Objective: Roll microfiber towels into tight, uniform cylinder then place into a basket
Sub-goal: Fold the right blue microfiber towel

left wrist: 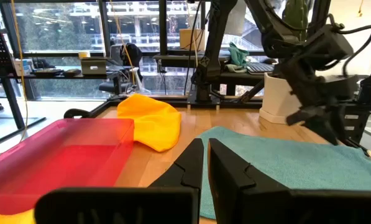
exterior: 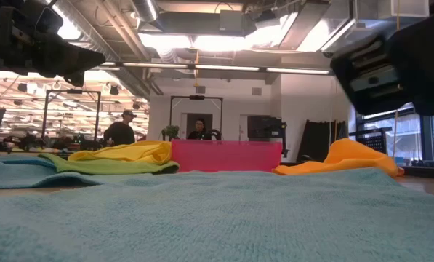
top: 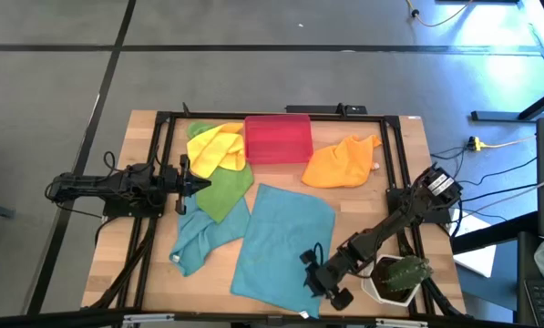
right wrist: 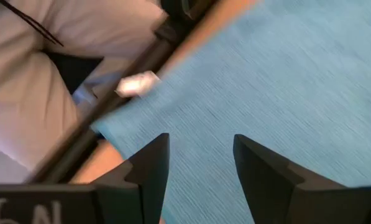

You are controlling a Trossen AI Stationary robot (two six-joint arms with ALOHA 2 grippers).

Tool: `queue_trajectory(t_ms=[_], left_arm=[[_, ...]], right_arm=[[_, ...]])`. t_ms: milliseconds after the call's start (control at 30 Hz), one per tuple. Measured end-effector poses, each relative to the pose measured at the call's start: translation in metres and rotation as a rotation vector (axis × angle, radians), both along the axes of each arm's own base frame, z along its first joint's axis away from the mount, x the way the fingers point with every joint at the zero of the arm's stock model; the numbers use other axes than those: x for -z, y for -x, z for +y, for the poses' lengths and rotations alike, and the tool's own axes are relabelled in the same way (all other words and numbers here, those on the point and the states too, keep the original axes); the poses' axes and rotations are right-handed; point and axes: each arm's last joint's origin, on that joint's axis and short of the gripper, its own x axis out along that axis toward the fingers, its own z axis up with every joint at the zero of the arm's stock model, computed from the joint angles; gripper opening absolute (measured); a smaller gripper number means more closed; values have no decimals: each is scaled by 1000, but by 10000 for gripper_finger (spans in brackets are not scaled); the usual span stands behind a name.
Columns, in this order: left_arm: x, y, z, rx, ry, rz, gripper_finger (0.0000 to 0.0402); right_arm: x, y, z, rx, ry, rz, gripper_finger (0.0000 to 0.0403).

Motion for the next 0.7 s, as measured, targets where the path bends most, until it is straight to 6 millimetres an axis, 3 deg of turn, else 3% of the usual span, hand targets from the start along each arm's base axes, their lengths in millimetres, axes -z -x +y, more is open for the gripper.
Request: queue_trajectory(t_ms=[333, 700], left_arm=[[0, 0, 0, 0, 0, 0, 14], [0, 0, 0, 0, 0, 1, 14]], right_arm=[[10, 0, 23, 49, -13, -4, 222], [29, -3, 31, 24, -34, 86, 218]])
